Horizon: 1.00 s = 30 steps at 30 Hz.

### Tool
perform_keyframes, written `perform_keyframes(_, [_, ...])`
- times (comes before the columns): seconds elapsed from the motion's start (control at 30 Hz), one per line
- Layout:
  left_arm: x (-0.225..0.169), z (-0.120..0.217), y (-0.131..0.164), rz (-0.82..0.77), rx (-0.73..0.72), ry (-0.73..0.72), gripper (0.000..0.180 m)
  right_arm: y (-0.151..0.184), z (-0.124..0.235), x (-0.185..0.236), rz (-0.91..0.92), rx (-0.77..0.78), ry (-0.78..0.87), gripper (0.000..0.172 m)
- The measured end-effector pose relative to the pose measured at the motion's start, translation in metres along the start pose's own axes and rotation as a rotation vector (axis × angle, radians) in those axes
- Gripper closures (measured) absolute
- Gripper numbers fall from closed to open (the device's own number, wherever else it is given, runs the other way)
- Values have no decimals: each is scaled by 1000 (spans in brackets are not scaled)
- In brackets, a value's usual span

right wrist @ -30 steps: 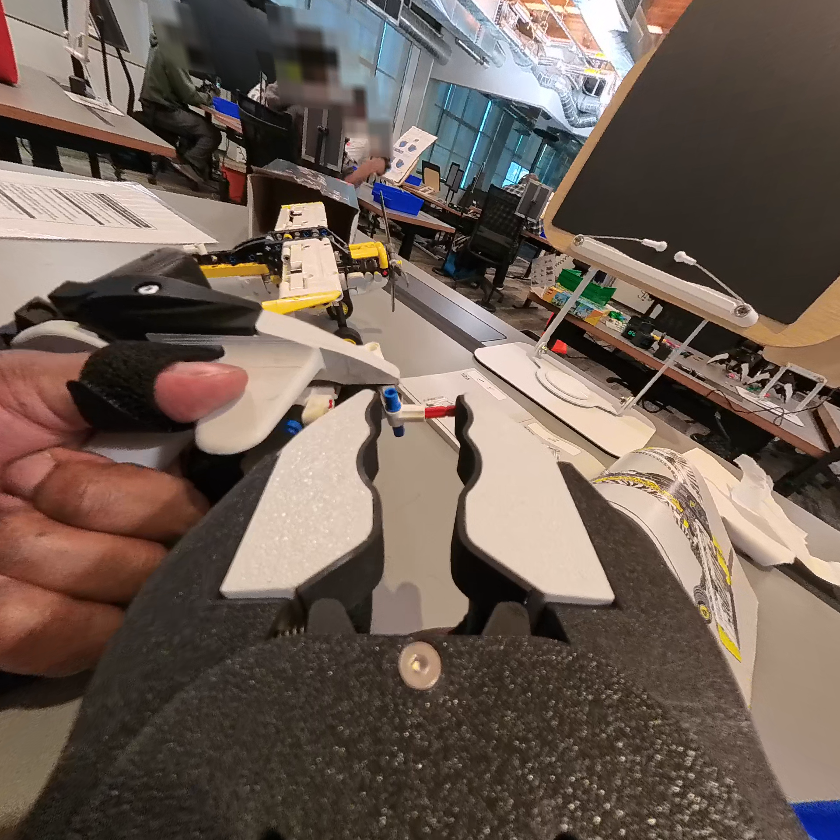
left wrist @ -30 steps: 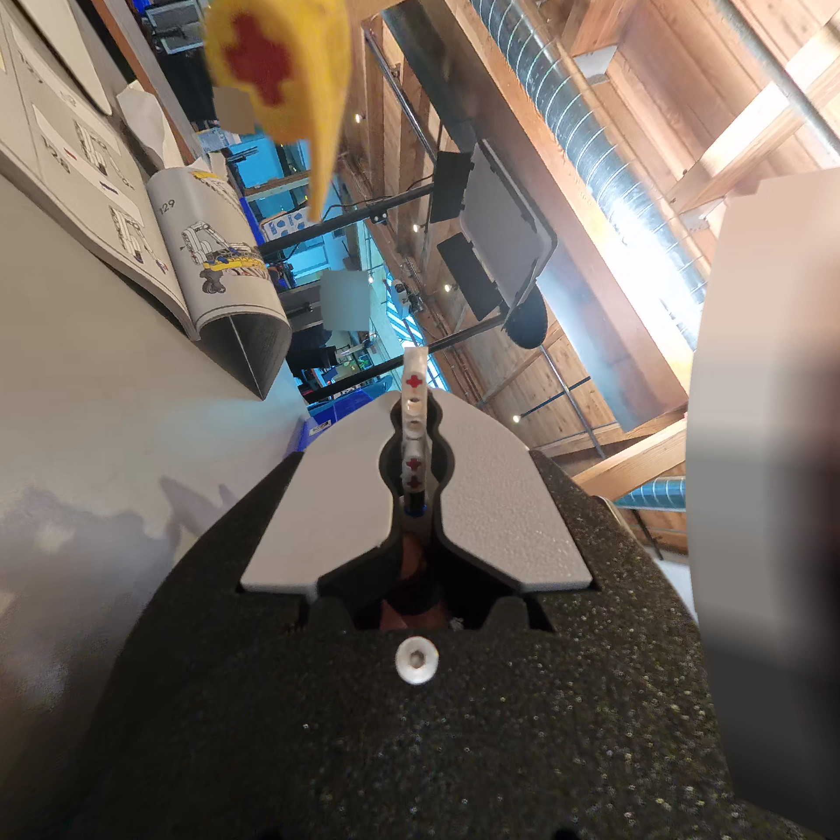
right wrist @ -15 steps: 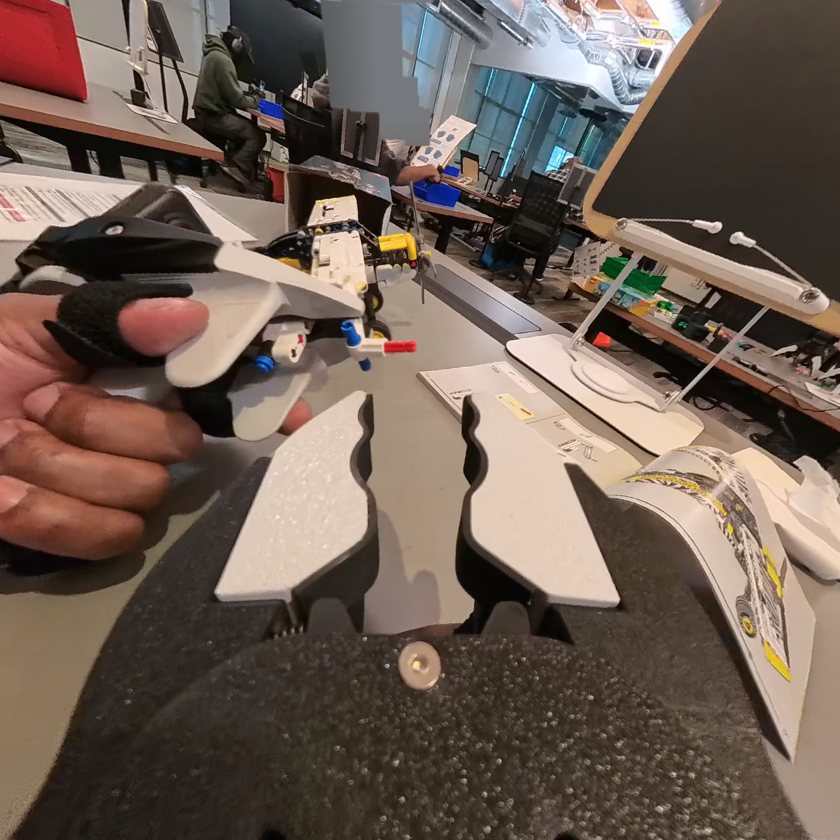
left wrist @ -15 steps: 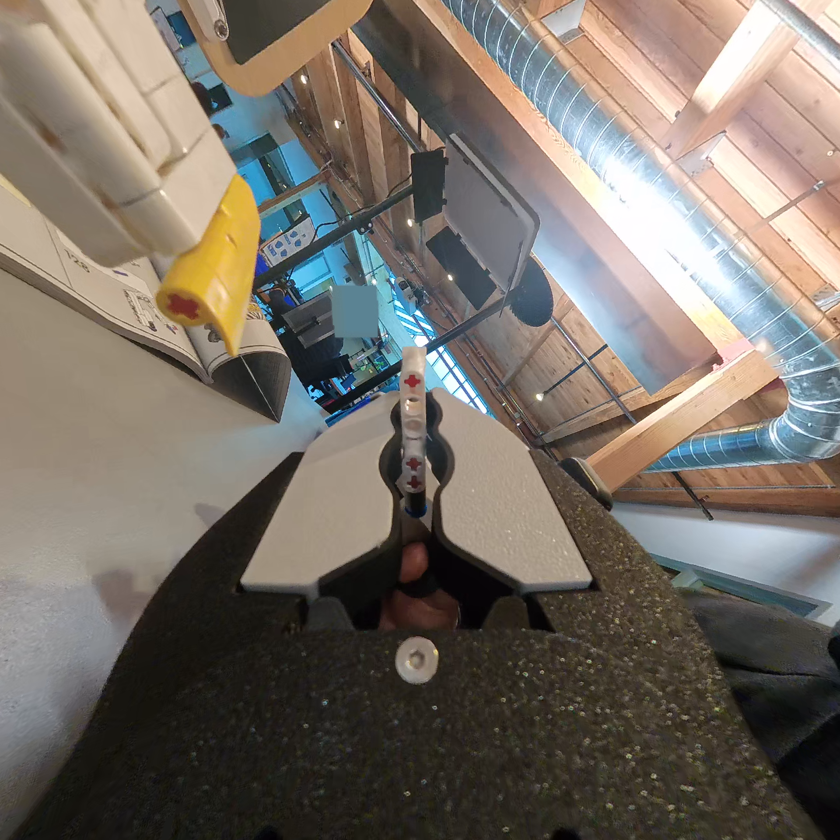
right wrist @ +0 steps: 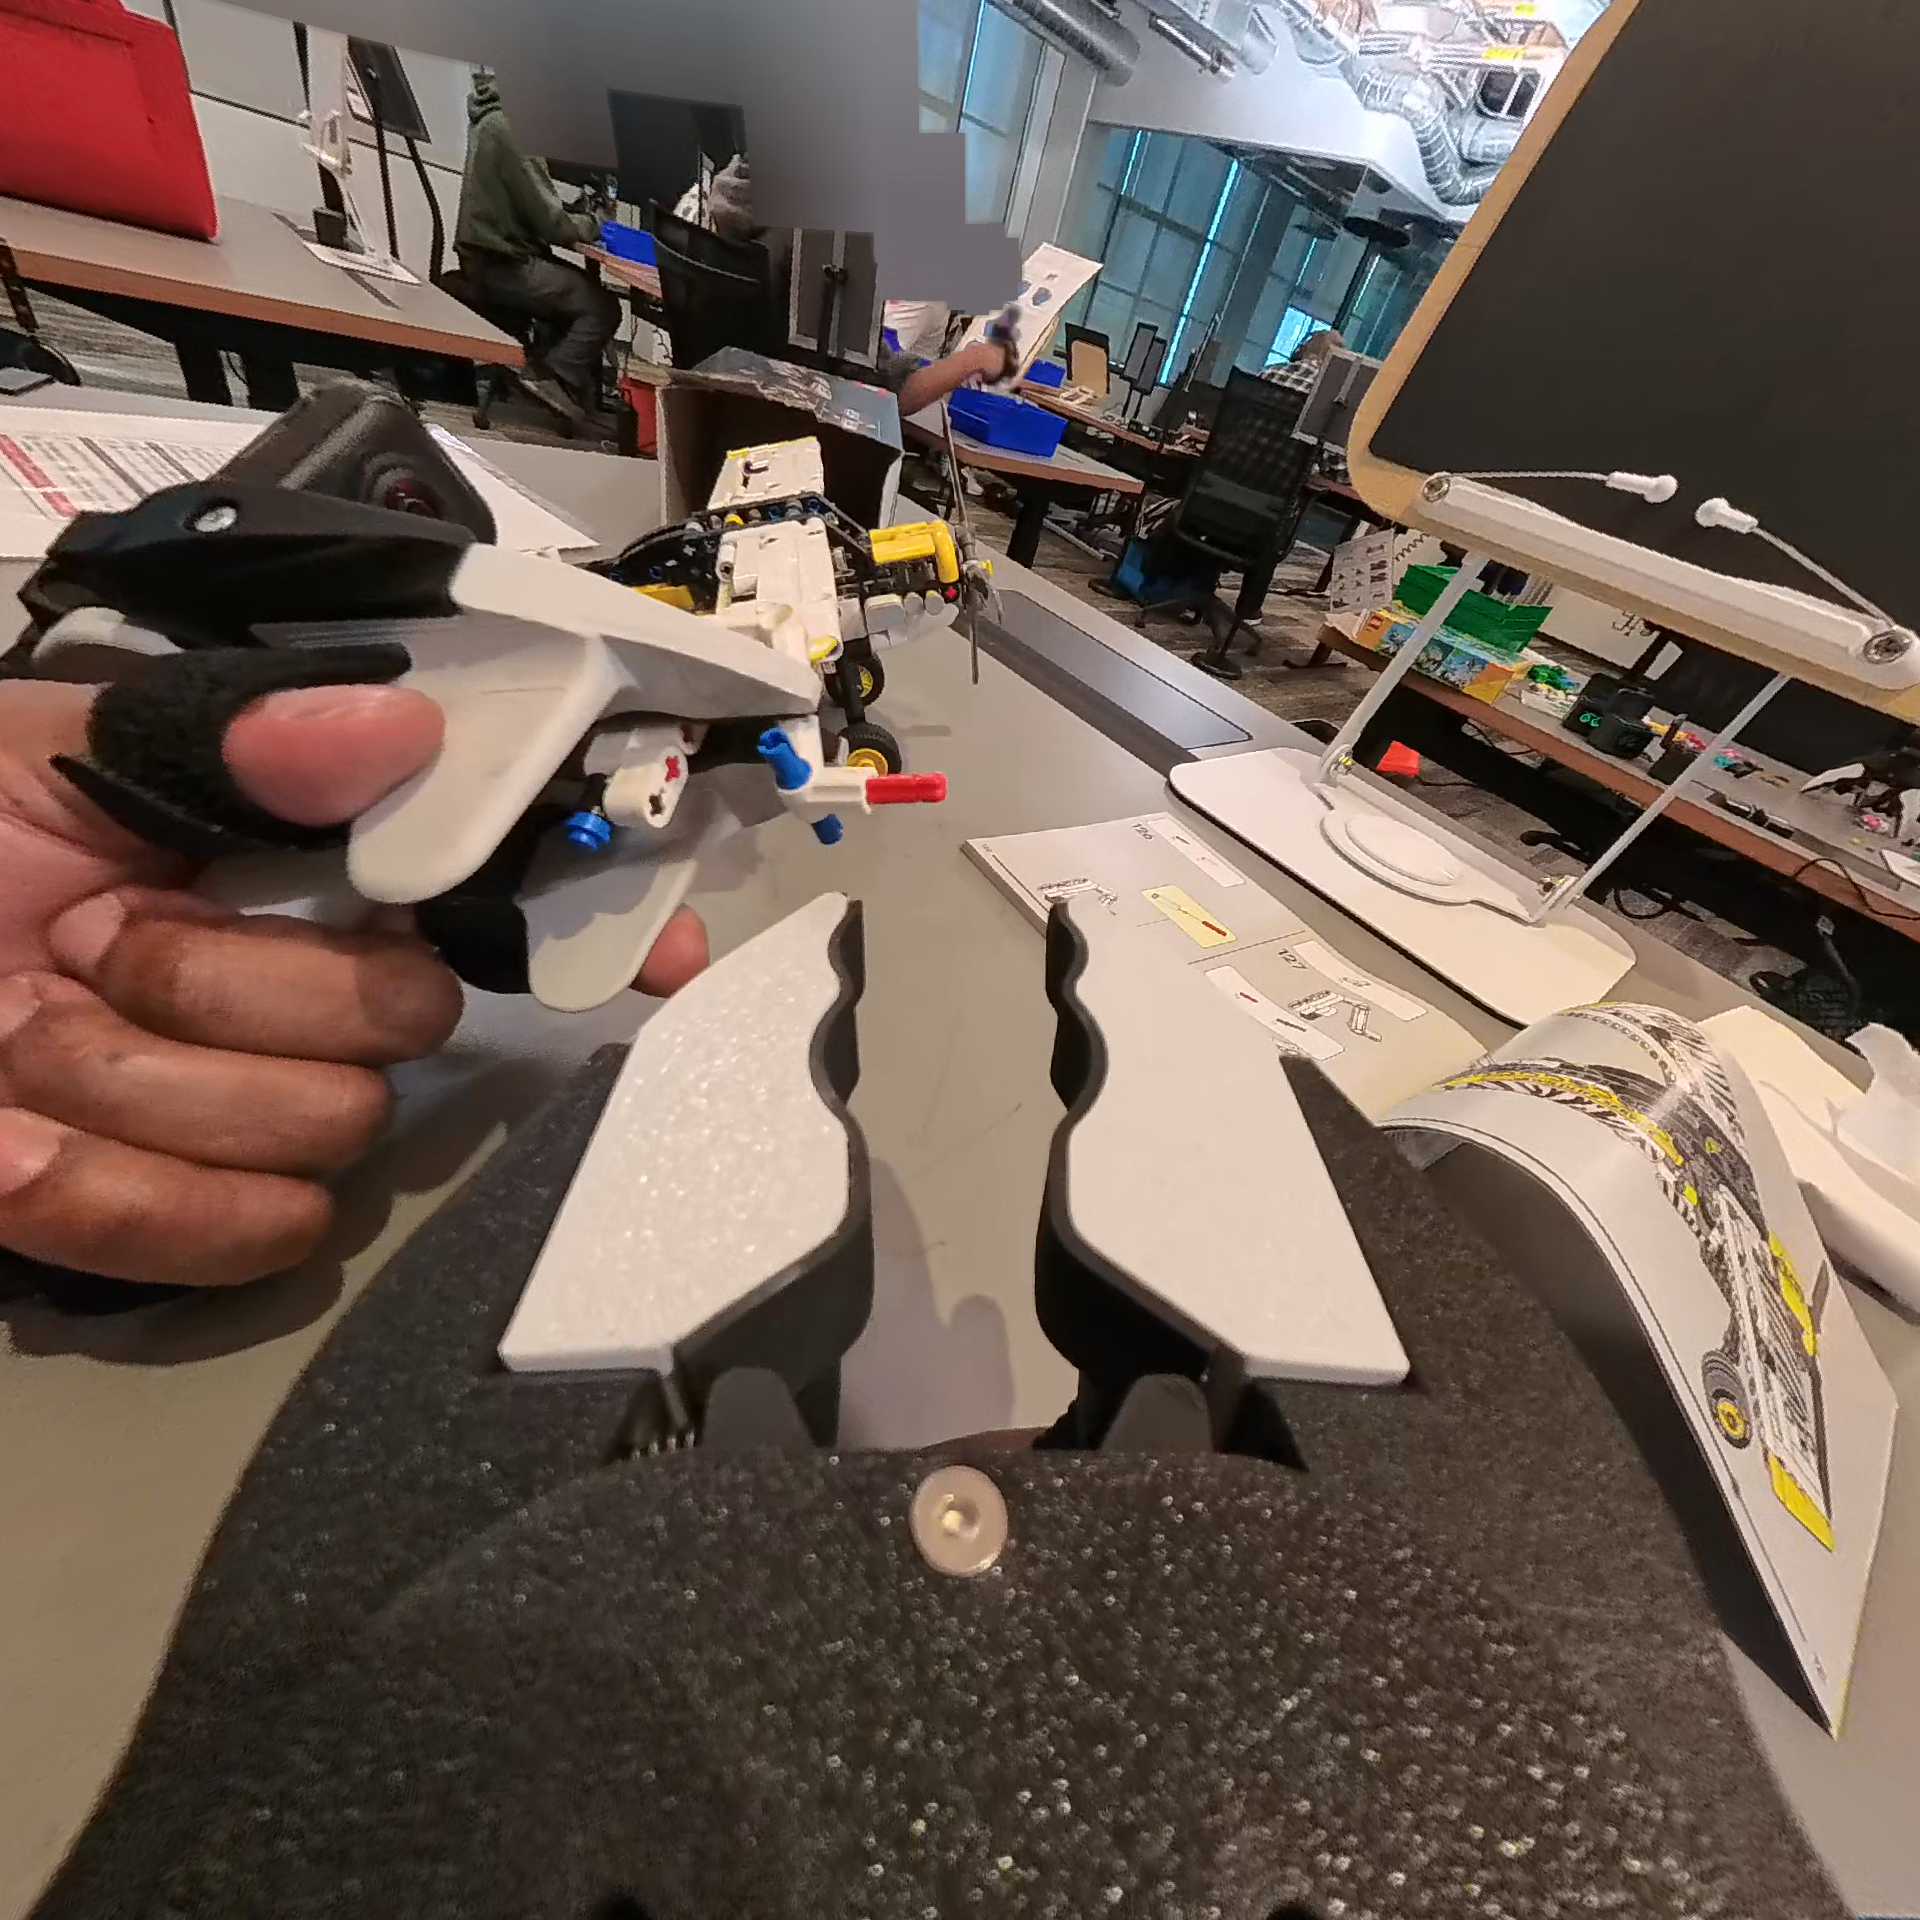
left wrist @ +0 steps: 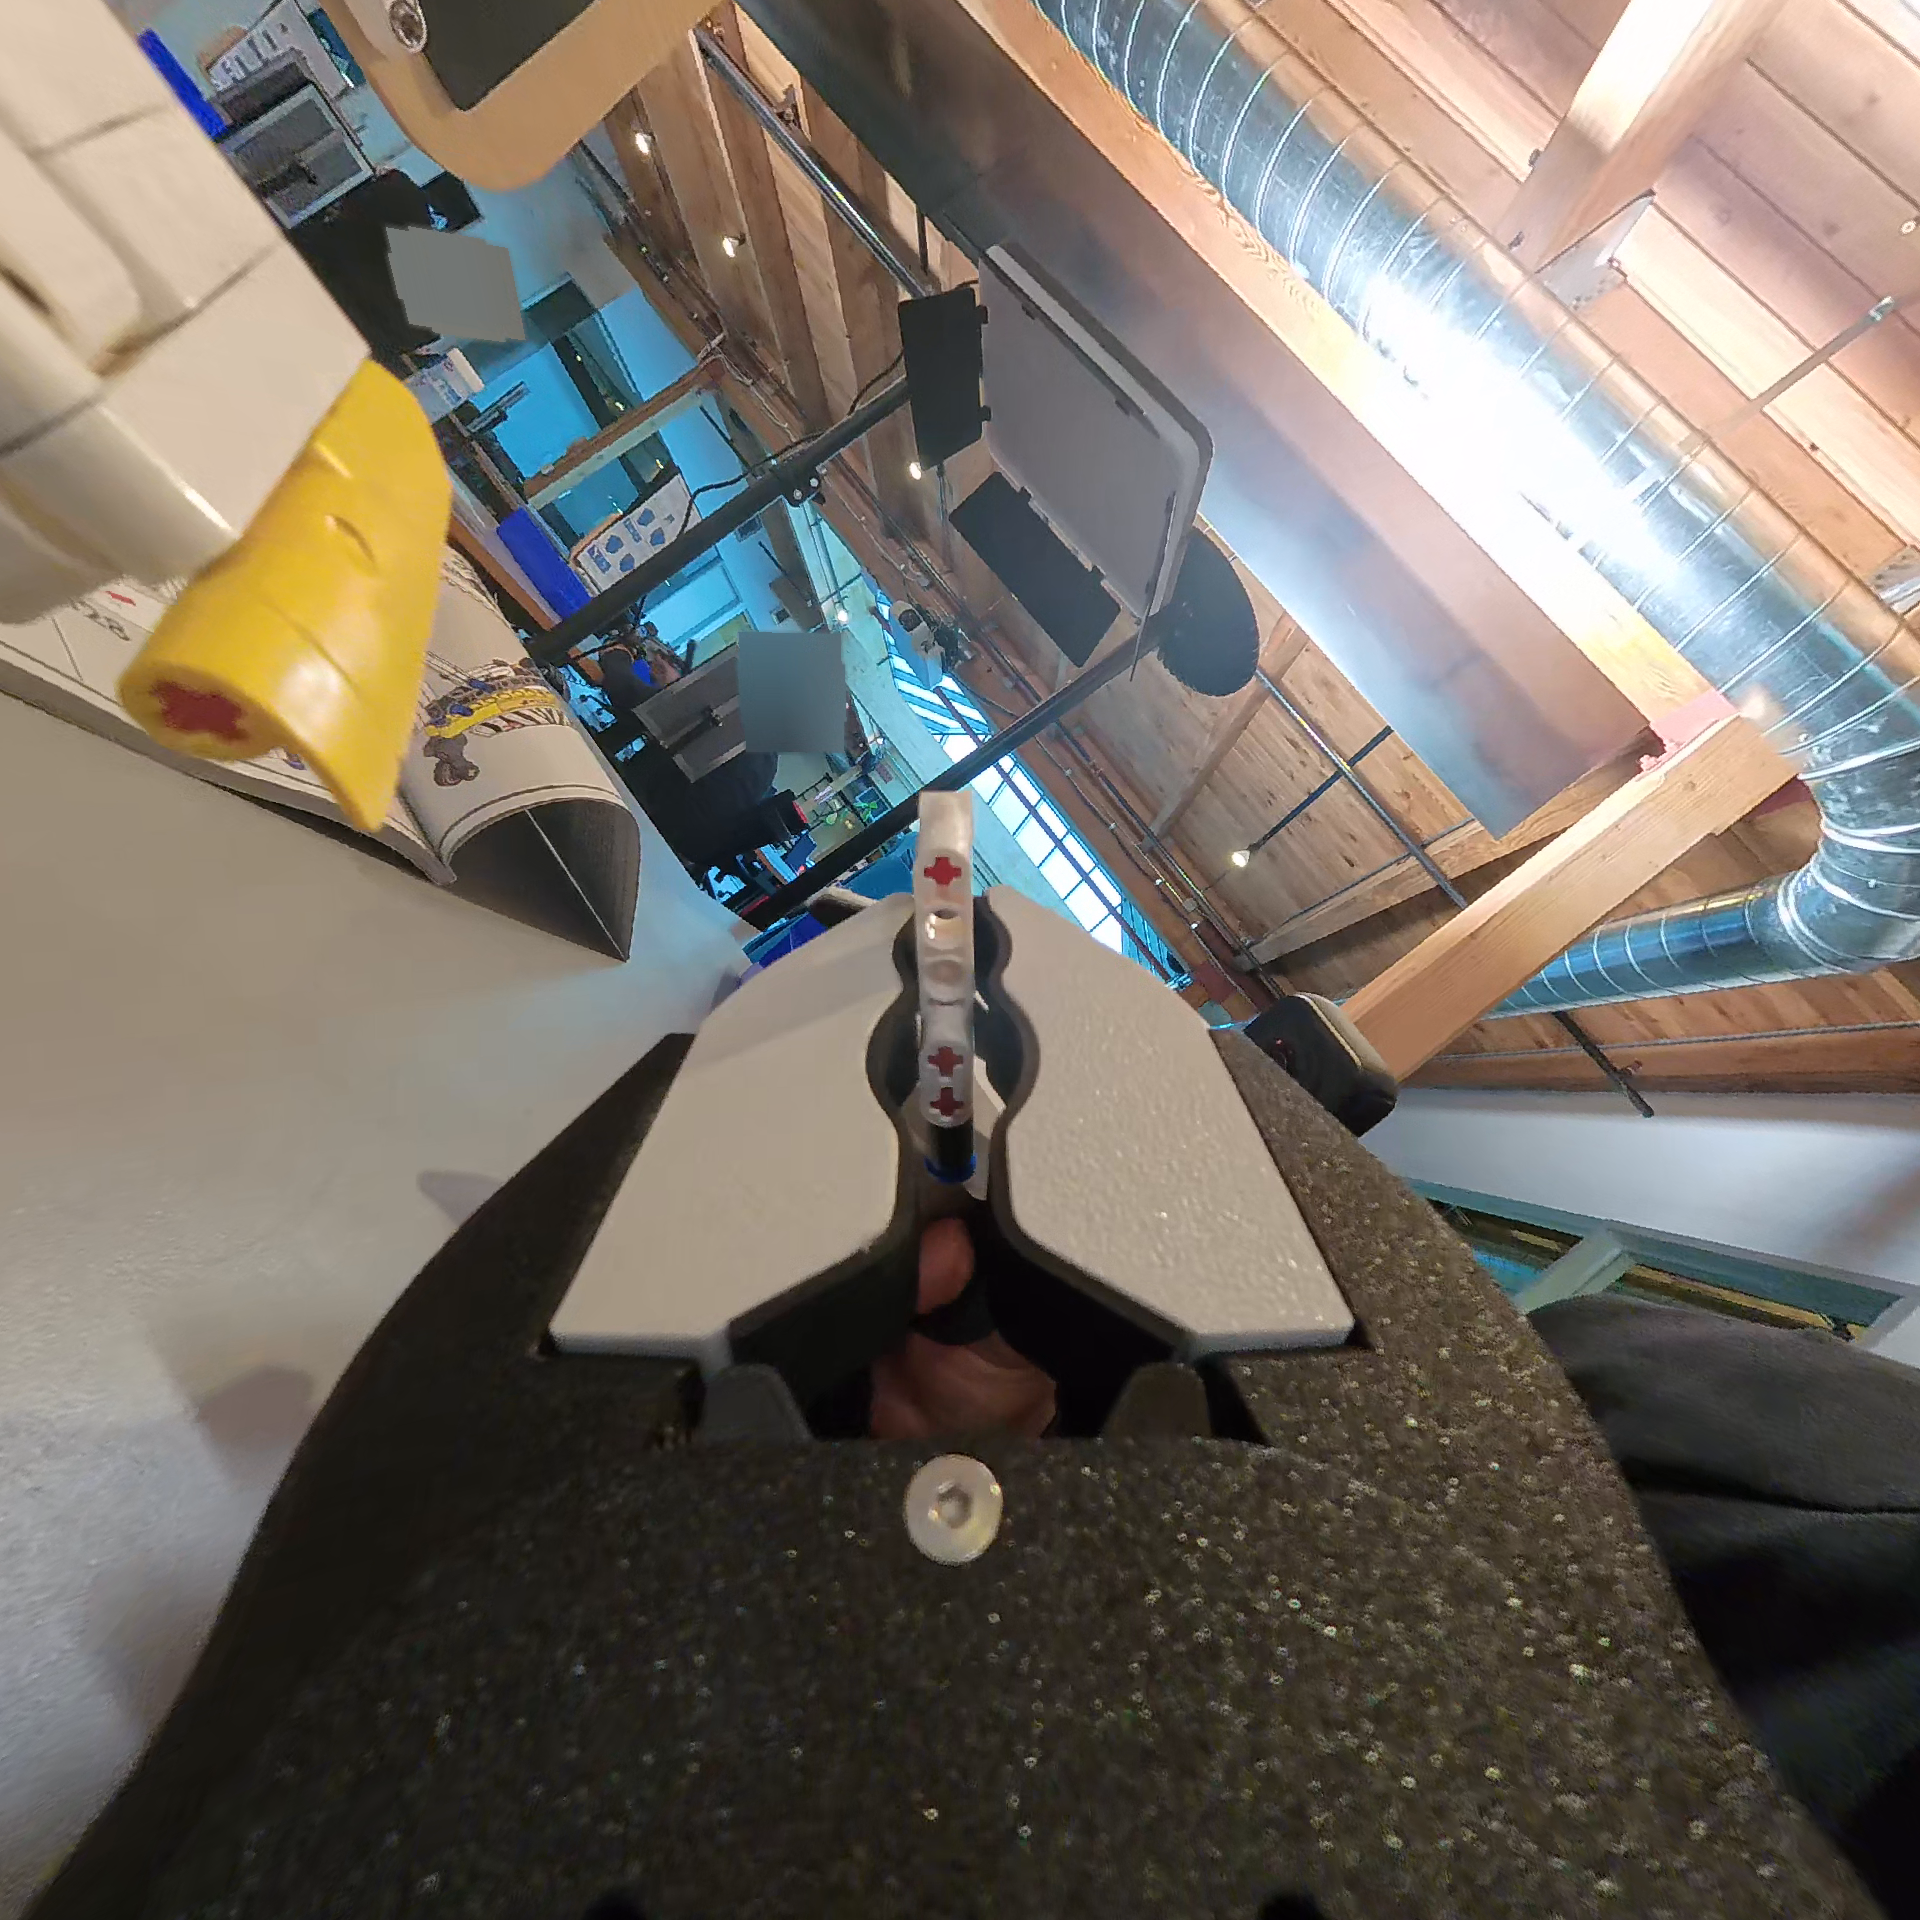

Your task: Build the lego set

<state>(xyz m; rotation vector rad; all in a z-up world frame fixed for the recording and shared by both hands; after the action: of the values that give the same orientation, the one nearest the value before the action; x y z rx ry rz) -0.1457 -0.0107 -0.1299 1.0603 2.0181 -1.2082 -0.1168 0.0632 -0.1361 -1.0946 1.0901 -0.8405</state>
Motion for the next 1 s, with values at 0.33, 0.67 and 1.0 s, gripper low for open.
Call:
perform_keyframes(0.33, [1,-1,-4,-4,12,18,173,-1,2,0,-19,-16,-21,137])
perform_keyframes(0.67, [-1,-4,-7,-87,47,18,173,-3,10,-9,-21,-75,-35,132])
perform_keyframes(1.0, [3,-6,11,137,-27,33,173,-17,11,6,173,-147,39,130])
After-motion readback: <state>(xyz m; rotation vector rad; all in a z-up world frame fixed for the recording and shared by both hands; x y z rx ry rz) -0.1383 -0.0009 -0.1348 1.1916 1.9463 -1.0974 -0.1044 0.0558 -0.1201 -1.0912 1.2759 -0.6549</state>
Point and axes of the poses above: each gripper's, where its closed fingertips meet, z back along the fingers, y out of its underside, x = y × z across the jaws, the point moved 4 cm from there along z, back along the fingers, and after that the axes turned 4 degrees about y, right-handed, at the moved point
